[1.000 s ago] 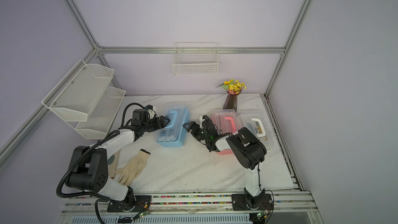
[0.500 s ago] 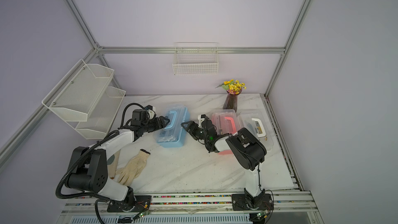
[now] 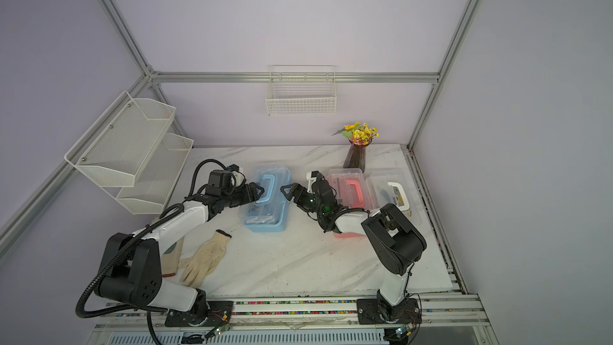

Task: Close toolboxes
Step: Fasten the toolbox latch on the toolbox.

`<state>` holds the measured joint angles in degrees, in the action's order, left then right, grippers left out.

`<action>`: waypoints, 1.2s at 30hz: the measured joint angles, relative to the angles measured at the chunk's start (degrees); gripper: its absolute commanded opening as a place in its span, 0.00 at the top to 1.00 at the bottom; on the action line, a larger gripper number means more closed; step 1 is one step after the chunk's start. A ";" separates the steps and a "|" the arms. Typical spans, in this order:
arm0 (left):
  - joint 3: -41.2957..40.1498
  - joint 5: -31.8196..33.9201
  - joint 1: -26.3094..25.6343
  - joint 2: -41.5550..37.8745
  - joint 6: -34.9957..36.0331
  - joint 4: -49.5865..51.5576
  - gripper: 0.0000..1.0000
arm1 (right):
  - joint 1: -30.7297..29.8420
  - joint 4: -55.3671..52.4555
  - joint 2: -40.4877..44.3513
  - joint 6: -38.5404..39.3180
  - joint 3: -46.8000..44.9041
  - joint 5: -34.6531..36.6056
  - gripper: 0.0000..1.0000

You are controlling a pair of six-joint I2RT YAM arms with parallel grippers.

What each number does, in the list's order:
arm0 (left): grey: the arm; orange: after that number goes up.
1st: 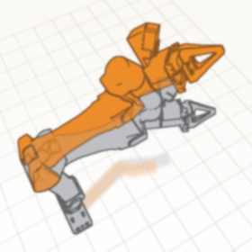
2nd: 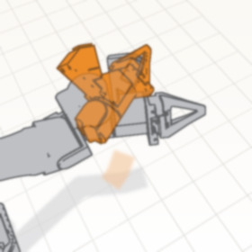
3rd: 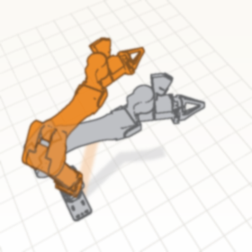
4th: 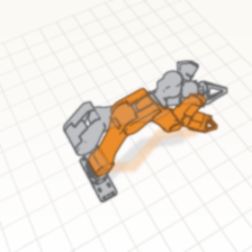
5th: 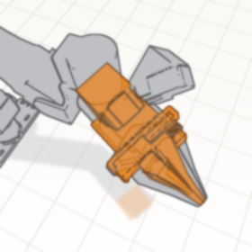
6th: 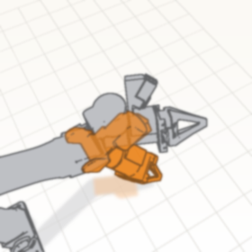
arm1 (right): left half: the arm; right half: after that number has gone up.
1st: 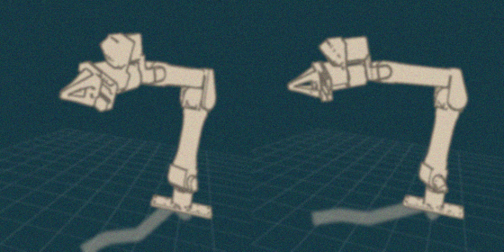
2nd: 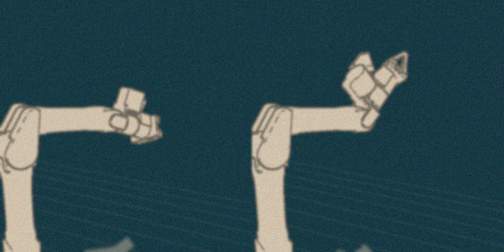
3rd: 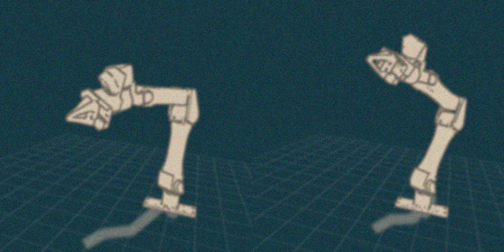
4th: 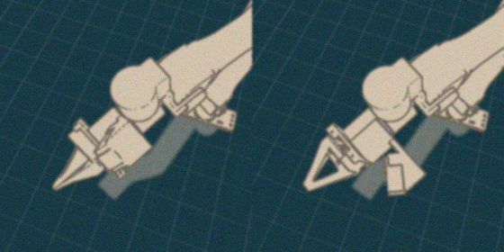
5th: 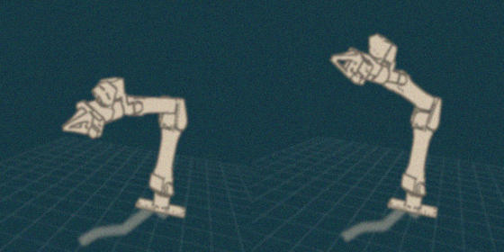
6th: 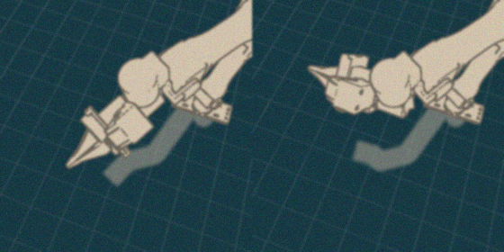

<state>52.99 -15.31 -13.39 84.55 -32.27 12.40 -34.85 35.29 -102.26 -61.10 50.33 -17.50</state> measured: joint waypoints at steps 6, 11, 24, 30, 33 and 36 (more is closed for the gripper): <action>0.46 1.86 -3.28 -0.07 -1.77 1.84 0.06 | -0.07 -0.28 0.00 0.33 0.00 0.33 0.13; 1.44 3.54 -4.28 0.37 -2.84 2.91 0.05 | -0.17 -0.92 0.00 0.92 0.00 0.66 0.17; 2.14 6.60 -5.79 0.98 -4.63 3.02 0.05 | -0.11 -0.20 -0.07 -0.42 -1.16 1.90 0.49; 2.14 7.45 -6.16 0.98 -5.90 2.89 0.07 | -0.07 -0.22 -0.35 -0.57 -1.16 2.36 0.55; 2.12 8.63 -6.75 0.94 -7.02 2.82 0.09 | -0.04 -0.22 -0.52 -0.55 -1.16 2.58 0.55; 1.97 10.10 -7.56 0.59 -8.72 2.89 0.11 | -0.07 -0.52 -0.52 -0.39 -1.05 2.91 0.58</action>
<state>54.96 -5.21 -20.95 85.14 -40.99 15.29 -34.92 34.76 -102.78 -61.49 49.28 -14.59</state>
